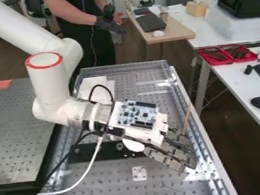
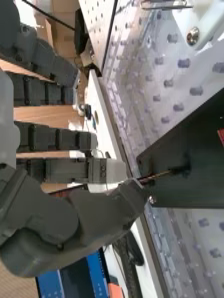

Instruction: Grab the drill bit and place it in the clear container

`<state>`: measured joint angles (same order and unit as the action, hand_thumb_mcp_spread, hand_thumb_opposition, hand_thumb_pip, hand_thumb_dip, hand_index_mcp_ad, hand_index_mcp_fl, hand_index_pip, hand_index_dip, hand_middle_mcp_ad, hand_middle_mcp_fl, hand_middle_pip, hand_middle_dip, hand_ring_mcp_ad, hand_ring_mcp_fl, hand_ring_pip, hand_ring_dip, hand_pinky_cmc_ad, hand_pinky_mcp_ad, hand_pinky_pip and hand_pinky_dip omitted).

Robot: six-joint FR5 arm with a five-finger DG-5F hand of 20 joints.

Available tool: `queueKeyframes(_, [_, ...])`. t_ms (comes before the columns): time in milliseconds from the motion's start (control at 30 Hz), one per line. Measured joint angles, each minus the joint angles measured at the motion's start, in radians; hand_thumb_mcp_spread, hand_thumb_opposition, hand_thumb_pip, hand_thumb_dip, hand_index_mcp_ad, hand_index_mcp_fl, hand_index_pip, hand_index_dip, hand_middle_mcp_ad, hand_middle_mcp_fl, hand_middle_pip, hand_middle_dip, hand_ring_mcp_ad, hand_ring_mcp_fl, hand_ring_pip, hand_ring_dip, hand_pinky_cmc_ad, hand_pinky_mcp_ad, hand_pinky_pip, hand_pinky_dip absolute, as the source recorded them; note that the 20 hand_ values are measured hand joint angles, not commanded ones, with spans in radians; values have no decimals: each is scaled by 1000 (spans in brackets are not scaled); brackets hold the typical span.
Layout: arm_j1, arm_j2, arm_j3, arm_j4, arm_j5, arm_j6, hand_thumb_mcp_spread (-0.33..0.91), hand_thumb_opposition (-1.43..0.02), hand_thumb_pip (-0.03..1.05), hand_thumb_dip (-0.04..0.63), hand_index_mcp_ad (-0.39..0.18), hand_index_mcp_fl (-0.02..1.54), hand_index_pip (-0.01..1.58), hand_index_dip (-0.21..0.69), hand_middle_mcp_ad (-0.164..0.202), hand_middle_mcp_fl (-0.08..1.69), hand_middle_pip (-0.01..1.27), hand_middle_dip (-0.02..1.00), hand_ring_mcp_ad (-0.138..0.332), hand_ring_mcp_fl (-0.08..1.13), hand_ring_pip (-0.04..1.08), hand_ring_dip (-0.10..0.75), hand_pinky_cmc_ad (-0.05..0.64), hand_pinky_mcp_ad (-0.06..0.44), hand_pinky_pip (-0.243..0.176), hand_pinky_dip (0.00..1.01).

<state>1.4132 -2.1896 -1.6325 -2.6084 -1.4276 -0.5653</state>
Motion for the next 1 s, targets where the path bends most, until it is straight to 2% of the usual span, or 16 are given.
queueKeyframes(267, [-1, -2, -2, -1, -5, -1, 496, -860, 616, 360, -56, 288, 1475, 237, 30, 279, 126, 511, 227, 80, 87, 326, 328, 213, -10, 318])
queueKeyframes(333, [-1, -3, -3, 0, -5, -1, 490, -864, 616, 360, -77, 318, 1506, 237, 30, 297, 126, 511, 223, 80, 87, 326, 328, 213, -10, 302])
queueKeyframes(500, [-2, -3, -2, -1, -7, 2, 501, -899, 583, 346, -87, 358, 1522, 257, 35, 297, 126, 511, 223, 89, 86, 328, 328, 213, -10, 286])
queueKeyframes(733, [-3, -7, 2, -4, -8, 7, 520, -913, 583, 346, -87, 354, 1529, 276, 35, 297, 126, 511, 220, 96, 101, 325, 328, 215, 3, 284])
queueKeyframes(867, [-3, -9, 5, -4, -10, 7, 524, -909, 583, 346, -89, 361, 1484, 283, 31, 297, 126, 511, 220, 94, 101, 325, 332, 215, 3, 284])
queueKeyframes(1000, [-5, -10, 7, -4, -12, 6, 529, -918, 583, 346, -105, 290, 1408, 269, 35, 297, 126, 511, 220, 94, 101, 328, 332, 215, 3, 284])
